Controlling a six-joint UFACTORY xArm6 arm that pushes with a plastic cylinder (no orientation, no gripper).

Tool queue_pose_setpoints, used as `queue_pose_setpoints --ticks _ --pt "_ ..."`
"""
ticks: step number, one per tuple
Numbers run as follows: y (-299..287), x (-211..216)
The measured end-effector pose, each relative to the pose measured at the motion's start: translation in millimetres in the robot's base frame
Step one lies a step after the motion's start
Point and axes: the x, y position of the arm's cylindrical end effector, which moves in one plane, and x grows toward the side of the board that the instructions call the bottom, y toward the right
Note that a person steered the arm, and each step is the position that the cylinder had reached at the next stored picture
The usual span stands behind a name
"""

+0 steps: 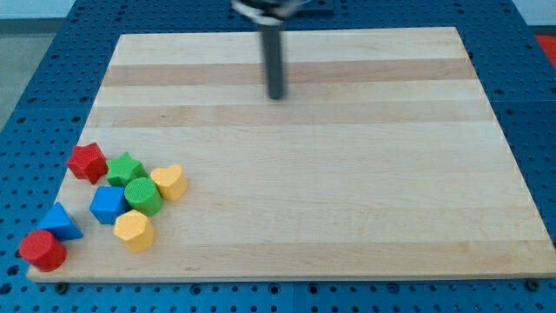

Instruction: Push the blue triangle close to red circle

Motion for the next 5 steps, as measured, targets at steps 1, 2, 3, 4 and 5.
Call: queue_pose_setpoints --ticks 1,2,3,4,5 --pt "66 73" --pt "66 145" --pt "6 238" --pt "-42 257" --pt "-59 258"
